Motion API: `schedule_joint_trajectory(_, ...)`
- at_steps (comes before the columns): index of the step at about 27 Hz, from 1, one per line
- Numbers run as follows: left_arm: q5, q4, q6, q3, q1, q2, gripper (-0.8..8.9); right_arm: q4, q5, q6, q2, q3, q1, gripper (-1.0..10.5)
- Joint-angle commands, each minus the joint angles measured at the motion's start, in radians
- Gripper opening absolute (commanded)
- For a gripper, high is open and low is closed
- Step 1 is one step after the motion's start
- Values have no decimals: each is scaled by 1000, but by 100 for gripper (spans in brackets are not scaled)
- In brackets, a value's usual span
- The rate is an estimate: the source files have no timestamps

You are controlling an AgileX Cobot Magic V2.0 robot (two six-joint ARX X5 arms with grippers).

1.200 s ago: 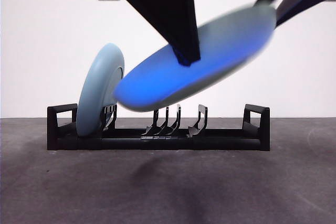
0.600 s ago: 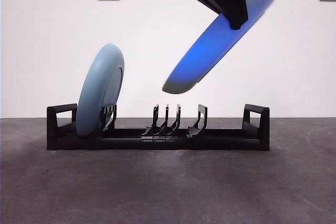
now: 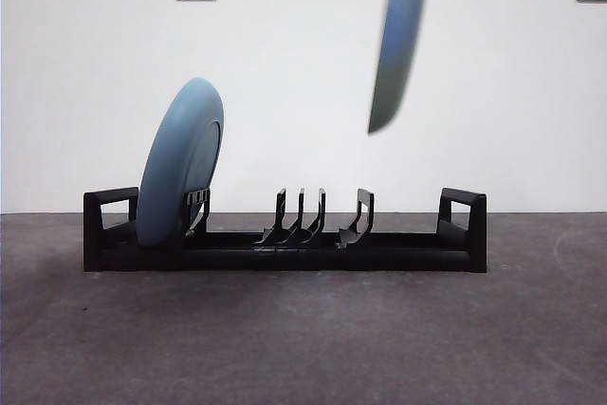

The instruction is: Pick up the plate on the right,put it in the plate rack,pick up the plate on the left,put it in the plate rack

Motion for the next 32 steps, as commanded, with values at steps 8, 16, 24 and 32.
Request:
schedule_joint_trajectory(8, 74, 165, -162, 7, 140, 27, -9, 7, 1, -5, 8, -4, -1, 343)
schedule_joint_trajectory(16, 135, 48, -165, 175, 187, 156, -9, 6, 1, -5, 14, -4, -1, 343)
schedule_joint_trajectory(24, 131, 19, -163, 211, 205, 261, -9, 4, 1, -8, 20, -4, -1, 343)
schedule_joint_trajectory(32, 130, 20, -163, 211, 205, 334, -9, 1, 1, -10, 45, -4, -1, 342)
